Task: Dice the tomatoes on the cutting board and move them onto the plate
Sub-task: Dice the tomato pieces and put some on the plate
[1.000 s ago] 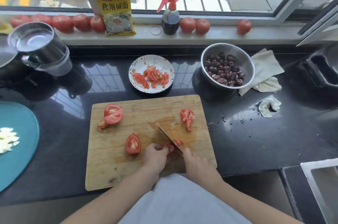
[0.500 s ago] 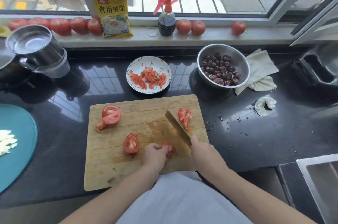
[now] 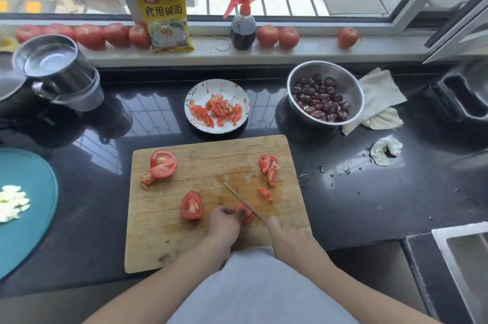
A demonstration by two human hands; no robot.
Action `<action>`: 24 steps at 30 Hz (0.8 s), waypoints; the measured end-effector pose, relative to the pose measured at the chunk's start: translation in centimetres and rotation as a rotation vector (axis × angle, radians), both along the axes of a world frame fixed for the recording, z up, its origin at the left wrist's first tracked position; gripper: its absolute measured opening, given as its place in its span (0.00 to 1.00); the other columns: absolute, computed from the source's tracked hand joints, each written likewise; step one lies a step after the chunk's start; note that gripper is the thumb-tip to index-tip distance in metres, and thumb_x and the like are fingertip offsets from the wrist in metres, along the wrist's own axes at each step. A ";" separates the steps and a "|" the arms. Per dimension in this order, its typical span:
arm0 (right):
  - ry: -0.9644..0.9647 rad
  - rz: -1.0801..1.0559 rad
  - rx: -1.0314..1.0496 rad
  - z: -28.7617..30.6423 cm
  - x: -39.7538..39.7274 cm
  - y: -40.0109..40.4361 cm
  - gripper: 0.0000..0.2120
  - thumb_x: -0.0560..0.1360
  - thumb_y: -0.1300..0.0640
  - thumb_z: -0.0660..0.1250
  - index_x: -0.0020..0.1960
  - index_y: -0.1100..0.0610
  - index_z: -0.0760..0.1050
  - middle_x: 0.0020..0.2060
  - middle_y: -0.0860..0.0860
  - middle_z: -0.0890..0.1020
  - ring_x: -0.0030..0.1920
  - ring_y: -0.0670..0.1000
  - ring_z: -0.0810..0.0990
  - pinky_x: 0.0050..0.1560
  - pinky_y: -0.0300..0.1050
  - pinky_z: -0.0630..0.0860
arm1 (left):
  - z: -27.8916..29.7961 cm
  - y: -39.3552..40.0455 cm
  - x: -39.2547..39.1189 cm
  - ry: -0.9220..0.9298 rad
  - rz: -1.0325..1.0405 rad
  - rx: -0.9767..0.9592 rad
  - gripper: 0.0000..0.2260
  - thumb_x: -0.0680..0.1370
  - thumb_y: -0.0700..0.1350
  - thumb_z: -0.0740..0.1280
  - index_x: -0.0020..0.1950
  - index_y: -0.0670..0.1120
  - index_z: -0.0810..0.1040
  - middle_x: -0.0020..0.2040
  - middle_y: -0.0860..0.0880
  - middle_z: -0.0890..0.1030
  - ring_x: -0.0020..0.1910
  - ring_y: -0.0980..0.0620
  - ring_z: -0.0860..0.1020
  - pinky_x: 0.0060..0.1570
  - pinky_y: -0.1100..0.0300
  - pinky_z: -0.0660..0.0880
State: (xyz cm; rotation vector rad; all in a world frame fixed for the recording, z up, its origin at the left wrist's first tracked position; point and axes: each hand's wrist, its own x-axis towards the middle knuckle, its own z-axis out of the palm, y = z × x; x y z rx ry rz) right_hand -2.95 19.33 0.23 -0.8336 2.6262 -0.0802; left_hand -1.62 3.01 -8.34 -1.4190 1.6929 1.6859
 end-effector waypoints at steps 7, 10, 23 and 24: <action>0.042 0.014 0.105 0.3 0.1 0.8 0.08 0.69 0.64 0.50 0.43 0.53 0.58 0.27 0.47 0.63 0.20 0.55 0.68 0.25 0.42 0.40 | -0.4 0.0 0.1 0.025 -0.002 0.026 0.14 0.72 0.57 0.79 0.47 0.48 0.85 0.40 0.50 0.88 0.45 0.46 0.87 0.55 0.42 0.82; -0.160 0.049 0.211 1.0 0.5 2.1 0.08 0.76 0.65 0.51 0.53 0.54 0.59 0.39 0.50 0.72 0.38 0.59 0.77 0.27 0.46 0.59 | 0.3 0.0 0.0 0.031 0.002 0.027 0.12 0.75 0.55 0.78 0.48 0.47 0.84 0.39 0.50 0.88 0.45 0.46 0.87 0.56 0.45 0.82; -0.173 -0.074 0.130 -1.5 0.4 0.9 0.12 0.77 0.65 0.55 0.58 0.54 0.60 0.49 0.52 0.77 0.46 0.58 0.81 0.39 0.51 0.71 | 0.7 0.1 0.1 0.062 0.032 0.016 0.11 0.74 0.47 0.79 0.48 0.42 0.81 0.39 0.44 0.87 0.40 0.45 0.85 0.53 0.44 0.83; -0.178 -0.079 0.142 -1.5 0.7 1.6 0.15 0.76 0.67 0.55 0.59 0.54 0.60 0.48 0.51 0.77 0.46 0.57 0.81 0.37 0.50 0.70 | 0.8 0.1 0.1 0.063 0.036 0.019 0.11 0.74 0.48 0.79 0.48 0.43 0.82 0.38 0.44 0.86 0.40 0.45 0.85 0.54 0.44 0.83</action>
